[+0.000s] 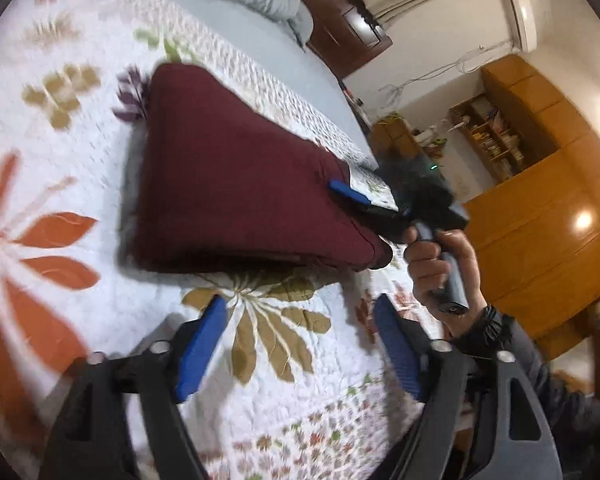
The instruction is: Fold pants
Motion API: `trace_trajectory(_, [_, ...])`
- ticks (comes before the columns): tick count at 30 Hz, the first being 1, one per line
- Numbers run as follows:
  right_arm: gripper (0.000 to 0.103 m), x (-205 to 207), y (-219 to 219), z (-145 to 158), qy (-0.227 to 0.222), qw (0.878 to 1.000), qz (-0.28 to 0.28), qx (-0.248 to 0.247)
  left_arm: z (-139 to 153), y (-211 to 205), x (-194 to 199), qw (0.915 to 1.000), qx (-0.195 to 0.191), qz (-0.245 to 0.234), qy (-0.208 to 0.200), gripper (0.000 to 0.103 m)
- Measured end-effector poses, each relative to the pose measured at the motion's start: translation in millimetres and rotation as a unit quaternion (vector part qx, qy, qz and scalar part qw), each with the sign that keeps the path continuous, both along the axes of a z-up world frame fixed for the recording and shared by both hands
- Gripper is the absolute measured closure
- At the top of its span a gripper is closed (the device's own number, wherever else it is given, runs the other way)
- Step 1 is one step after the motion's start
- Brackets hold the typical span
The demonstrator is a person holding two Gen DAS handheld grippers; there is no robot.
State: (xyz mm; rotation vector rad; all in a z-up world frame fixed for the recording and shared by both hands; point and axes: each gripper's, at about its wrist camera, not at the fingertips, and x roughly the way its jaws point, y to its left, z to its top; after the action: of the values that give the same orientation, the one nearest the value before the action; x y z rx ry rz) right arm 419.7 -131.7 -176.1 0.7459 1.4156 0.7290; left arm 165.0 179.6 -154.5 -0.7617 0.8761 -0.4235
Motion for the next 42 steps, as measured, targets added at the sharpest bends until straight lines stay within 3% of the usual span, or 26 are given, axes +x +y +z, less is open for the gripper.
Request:
trace_trajectory(1, [0.103, -2, -10, -6, 0.004, 1.000, -0.005, -0.006, 11, -5, -10, 0.9996, 0.028, 0.005, -0.008, 0.020])
trace_trajectory(3, [0.095, -7, -29, -8, 0.008, 1.000, -0.025, 0.004, 24, -7, -23, 0.9968, 0.077, 0.017, -0.003, 0.017])
trace_trajectory(4, [0.083, -15, -44, 1, -0.004, 0.999, -0.039, -0.001, 31, -12, -31, 0.9935, 0.110, 0.029, -0.001, 0.016])
trace_trajectory(5, [0.057, -22, -50, 8, -0.012, 0.999, -0.042, 0.005, 42, -16, -41, 0.9868, 0.155, 0.045, -0.001, 0.016])
trace_trajectory(7, [0.024, -45, -64, 34, -0.043, 0.998, -0.051, -0.003, 65, -28, -60, 0.9722, 0.224, 0.069, -0.003, 0.016])
trace_trajectory(8, [0.016, -66, -69, 52, -0.073, 0.996, -0.051, -0.015, 77, -31, -69, 0.9654, 0.248, 0.080, -0.007, 0.016])
trace_trajectory(11, [0.007, -137, -73, 100, -0.141, 0.987, -0.045, -0.065, 111, -44, -107, 0.9459, 0.299, 0.118, -0.041, 0.016])
trace_trajectory(14, [0.004, -218, -78, 126, -0.181, 0.973, -0.053, -0.132, 136, -61, -148, 0.9351, 0.314, 0.158, -0.040, 0.016])
trace_trajectory(17, [0.003, -297, -87, 131, -0.191, 0.956, -0.081, -0.207, 148, -73, -178, 0.9304, 0.323, 0.171, -0.027, 0.016])
trace_trajectory(21, [0.003, -384, -85, 142, -0.248, 0.922, -0.081, -0.286, 159, -99, -217, 0.9371, 0.324, 0.130, -0.017, 0.016])
trace_trajectory(23, [0.003, -424, -77, 159, -0.304, 0.888, -0.066, -0.337, 172, -110, -238, 0.9363, 0.331, 0.115, -0.021, 0.016])
trace_trajectory(26, [0.003, -467, -60, 192, -0.381, 0.839, -0.023, -0.388, 189, -113, -264, 0.9339, 0.328, 0.140, -0.022, 0.016])
trace_trajectory(27, [0.003, -475, -55, 202, -0.393, 0.831, -0.017, -0.394, 196, -115, -273, 0.9342, 0.325, 0.146, -0.027, 0.016])
trace_trajectory(31, [0.003, -507, -51, 248, -0.417, 0.839, -0.019, -0.350, 233, -124, -304, 0.9175, 0.348, 0.186, -0.050, 0.016])
trace_trajectory(34, [0.003, -525, -46, 279, -0.444, 0.830, -0.026, -0.336, 251, -131, -317, 0.9104, 0.360, 0.194, -0.060, 0.016])
trace_trajectory(36, [0.003, -529, -47, 291, -0.446, 0.831, -0.036, -0.331, 262, -136, -326, 0.9045, 0.369, 0.203, -0.066, 0.016])
trace_trajectory(40, [0.003, -537, -48, 310, -0.452, 0.830, -0.054, -0.322, 272, -143, -340, 0.8997, 0.378, 0.205, -0.078, 0.016])
trace_trajectory(42, [0.003, -538, -48, 311, -0.453, 0.827, -0.060, -0.327, 274, -145, -344, 0.9020, 0.374, 0.199, -0.082, 0.016])
